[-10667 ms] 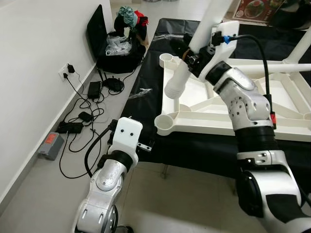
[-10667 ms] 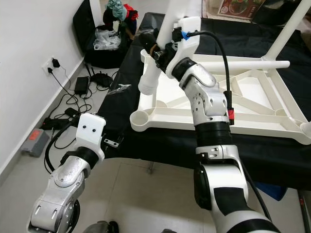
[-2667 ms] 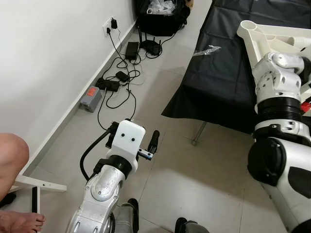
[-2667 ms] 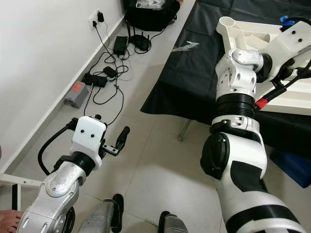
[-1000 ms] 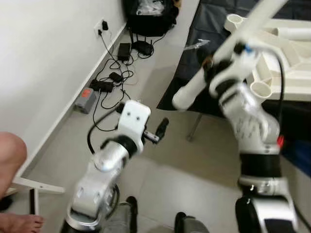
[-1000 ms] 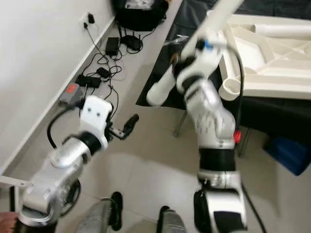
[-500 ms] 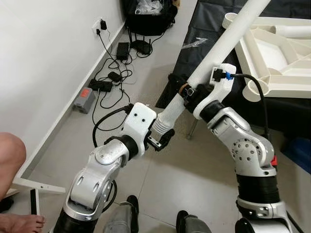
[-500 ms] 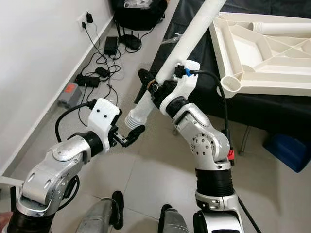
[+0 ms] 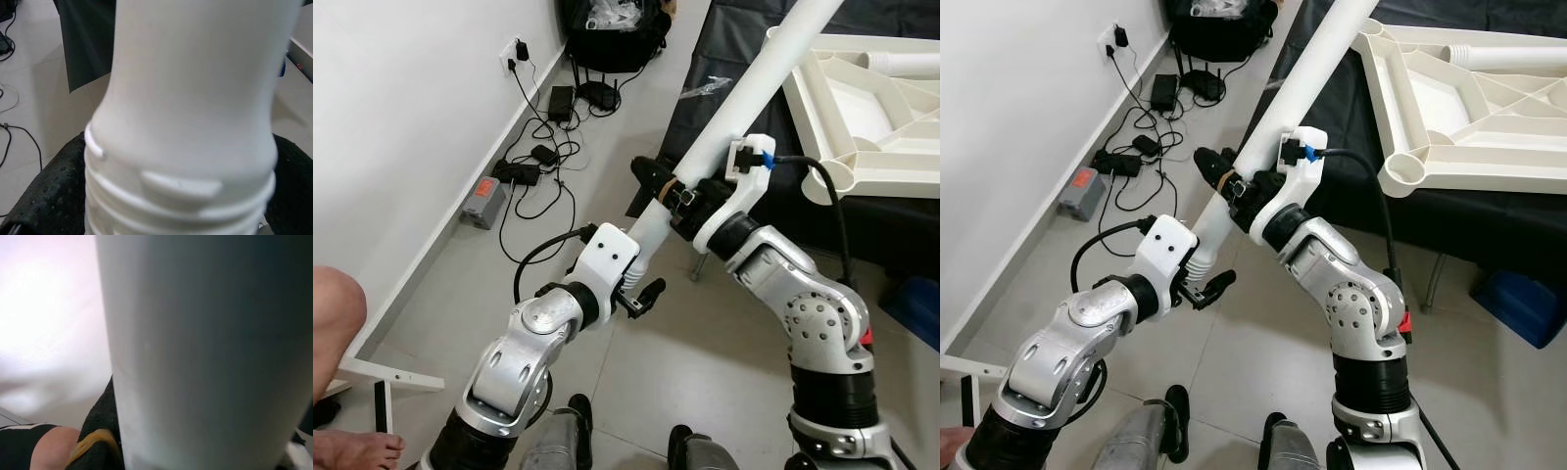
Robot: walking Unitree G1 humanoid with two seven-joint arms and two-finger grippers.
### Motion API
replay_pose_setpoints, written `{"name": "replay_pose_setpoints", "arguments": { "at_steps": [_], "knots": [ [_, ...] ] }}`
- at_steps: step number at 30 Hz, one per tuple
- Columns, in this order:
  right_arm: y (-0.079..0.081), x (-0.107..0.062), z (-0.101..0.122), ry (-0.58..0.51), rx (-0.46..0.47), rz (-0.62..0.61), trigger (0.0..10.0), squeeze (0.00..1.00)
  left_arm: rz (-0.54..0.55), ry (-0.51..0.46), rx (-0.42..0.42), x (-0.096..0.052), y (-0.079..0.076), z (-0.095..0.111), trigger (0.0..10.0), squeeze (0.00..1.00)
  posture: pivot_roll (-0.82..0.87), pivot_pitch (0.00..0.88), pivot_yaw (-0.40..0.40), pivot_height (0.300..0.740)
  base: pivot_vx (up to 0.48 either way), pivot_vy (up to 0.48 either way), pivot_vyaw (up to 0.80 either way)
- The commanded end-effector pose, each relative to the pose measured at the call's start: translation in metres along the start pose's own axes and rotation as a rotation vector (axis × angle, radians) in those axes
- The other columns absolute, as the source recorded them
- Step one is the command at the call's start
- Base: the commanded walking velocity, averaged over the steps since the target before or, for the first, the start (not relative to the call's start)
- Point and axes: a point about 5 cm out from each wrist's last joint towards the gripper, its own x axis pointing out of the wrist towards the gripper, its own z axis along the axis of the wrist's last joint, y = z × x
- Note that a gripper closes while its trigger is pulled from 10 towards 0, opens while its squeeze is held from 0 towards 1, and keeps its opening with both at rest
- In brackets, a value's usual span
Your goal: Building children table
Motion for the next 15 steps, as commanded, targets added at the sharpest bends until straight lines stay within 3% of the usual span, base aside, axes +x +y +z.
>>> {"name": "replay_pose_setpoints", "arguments": {
  "at_steps": [1, 13, 14, 15],
  "knots": [
    [0.007, -0.001, -0.002, 0.008, 0.005, 0.04, 10.0, 0.0, -0.016, 0.011, 0.004, 0.001, -0.003, -0.003, 10.0, 0.0, 0.13, 0.249, -0.015, 0.74, 0.0, 0.0, 0.0],
    [0.011, -0.006, -0.012, 0.055, 0.016, 0.058, 10.0, 0.0, -0.03, -0.026, 0.054, 0.004, -0.005, 0.004, 10.0, 0.0, 0.14, 0.245, -0.013, 0.74, 0.0, 0.0, 0.0],
    [0.01, -0.006, -0.013, 0.059, 0.016, 0.053, 10.0, 0.0, -0.018, -0.038, 0.052, 0.004, -0.003, 0.005, 0.0, 0.0, 0.14, 0.249, -0.014, 0.74, 0.0, 0.0, 0.0],
    [0.009, -0.006, -0.013, 0.06, 0.017, 0.048, 10.0, 0.0, -0.007, -0.048, 0.06, 0.003, -0.001, 0.005, 0.0, 0.0, 0.14, 0.249, -0.012, 0.74, 0.0, 0.0, 0.0]
  ]
}}
